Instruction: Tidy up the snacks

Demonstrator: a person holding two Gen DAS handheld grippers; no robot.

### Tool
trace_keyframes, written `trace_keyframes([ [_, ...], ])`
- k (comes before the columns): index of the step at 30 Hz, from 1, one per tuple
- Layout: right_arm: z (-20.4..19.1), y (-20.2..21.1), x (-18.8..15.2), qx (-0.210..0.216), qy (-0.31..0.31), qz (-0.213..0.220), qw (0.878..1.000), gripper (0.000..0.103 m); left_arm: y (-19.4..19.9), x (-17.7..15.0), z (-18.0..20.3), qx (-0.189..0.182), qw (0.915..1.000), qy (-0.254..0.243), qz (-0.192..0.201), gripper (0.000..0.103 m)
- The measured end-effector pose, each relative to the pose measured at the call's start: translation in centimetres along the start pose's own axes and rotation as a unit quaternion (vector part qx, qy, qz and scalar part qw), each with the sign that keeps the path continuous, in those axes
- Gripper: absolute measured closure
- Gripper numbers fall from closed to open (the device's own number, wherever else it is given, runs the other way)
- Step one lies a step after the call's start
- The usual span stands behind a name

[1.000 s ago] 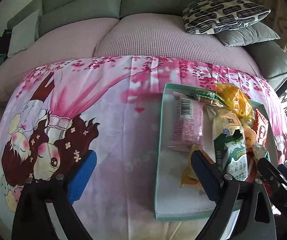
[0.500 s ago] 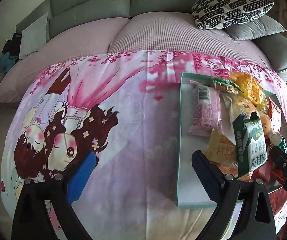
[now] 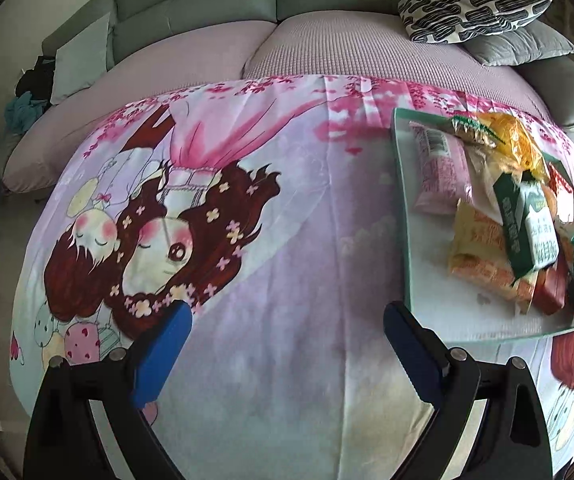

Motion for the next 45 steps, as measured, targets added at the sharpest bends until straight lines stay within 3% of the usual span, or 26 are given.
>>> trace_keyframes([
  [12, -0.8, 0.4, -5.3, 0.001, 0.013, -0.028, 1.0, 0.0, -0.4, -3.5, -1.2, 0.008, 0.9997, -0.01, -0.021, 0.006],
  [45, -1.1, 0.5, -5.0, -0.007, 0.022, -0.019, 1.0, 0.0, -1.4, -3.2, -0.5, 0.004, 0.999, -0.02, -0.04, 0.006],
])
Point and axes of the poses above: each gripper's, at about its wrist camera, not at the fingertips, and y roughly against the way its jaws point, z to its right, x to its top, the point moved 2 cm from there along -y, roughly the way its jaws point, and after that the axes turned 14 degrees about x, right-handed, at the moved point
